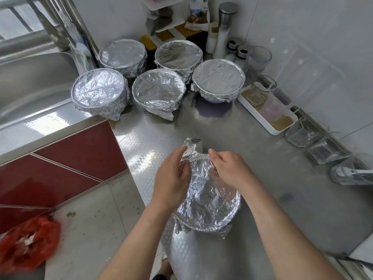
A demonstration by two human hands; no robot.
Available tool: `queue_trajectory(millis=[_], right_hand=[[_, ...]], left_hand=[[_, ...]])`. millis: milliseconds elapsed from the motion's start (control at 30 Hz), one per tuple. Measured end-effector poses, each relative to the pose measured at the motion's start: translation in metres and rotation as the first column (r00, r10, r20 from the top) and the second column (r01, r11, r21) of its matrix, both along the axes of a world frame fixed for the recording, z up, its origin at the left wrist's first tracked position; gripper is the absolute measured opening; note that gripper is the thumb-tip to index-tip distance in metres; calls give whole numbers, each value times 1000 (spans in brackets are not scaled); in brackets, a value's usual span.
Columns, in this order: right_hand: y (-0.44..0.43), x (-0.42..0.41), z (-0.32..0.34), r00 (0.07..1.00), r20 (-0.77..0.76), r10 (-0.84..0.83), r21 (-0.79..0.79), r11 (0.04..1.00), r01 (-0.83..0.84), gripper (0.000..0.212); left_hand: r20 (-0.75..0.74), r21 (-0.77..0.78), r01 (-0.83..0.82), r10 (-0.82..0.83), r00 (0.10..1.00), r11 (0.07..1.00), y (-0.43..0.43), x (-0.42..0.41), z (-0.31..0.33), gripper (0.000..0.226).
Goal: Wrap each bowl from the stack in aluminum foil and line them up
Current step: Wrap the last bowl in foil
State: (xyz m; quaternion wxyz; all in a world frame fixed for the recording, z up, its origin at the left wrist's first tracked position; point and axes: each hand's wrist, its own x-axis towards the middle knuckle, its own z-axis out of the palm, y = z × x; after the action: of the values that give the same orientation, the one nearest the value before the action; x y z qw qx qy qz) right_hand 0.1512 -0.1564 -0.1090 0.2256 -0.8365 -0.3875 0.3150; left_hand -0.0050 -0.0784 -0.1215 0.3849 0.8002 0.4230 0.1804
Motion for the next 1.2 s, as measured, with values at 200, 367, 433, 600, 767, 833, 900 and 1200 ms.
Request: queue_trajectory(millis=[200,367,433,600,767,833,900,1200], right_hand=[[8,-1,7,998,-66,0,87,996,5,39],[20,-8,8,996,-66,67,44,997,-64,38],[19,-5,7,992,-71,101,20,995,-99,30],[22,2,6,980,-24,198,-88,976,-200,43],[26,-2,7,975,-77,210,-59,975,-215,46],[27,-1,7,966,-117,231,-38,971,-237,35],[29,1,7,955,-152,253,-25,965,-259,29],[26,2,-1,938,-221,266,35,964,-265,12]], left_hand=[[-44,-215,-227,222,974,950,-2,-16,-6,32],[53,-311,-187,214,975,932,-8,-11,-8,25],[78,-318,-165,200,977,934,-7,-9,-10,21],[84,-359,-99,138,987,928,0,-8,-14,24],[115,-341,-56,101,988,939,-2,-8,-12,25],[119,-315,-18,58,991,949,0,-7,-16,27],[74,-228,-12,30,997,974,2,-7,-21,28],[-5,-107,234,-236,972,966,24,1,-12,42]])
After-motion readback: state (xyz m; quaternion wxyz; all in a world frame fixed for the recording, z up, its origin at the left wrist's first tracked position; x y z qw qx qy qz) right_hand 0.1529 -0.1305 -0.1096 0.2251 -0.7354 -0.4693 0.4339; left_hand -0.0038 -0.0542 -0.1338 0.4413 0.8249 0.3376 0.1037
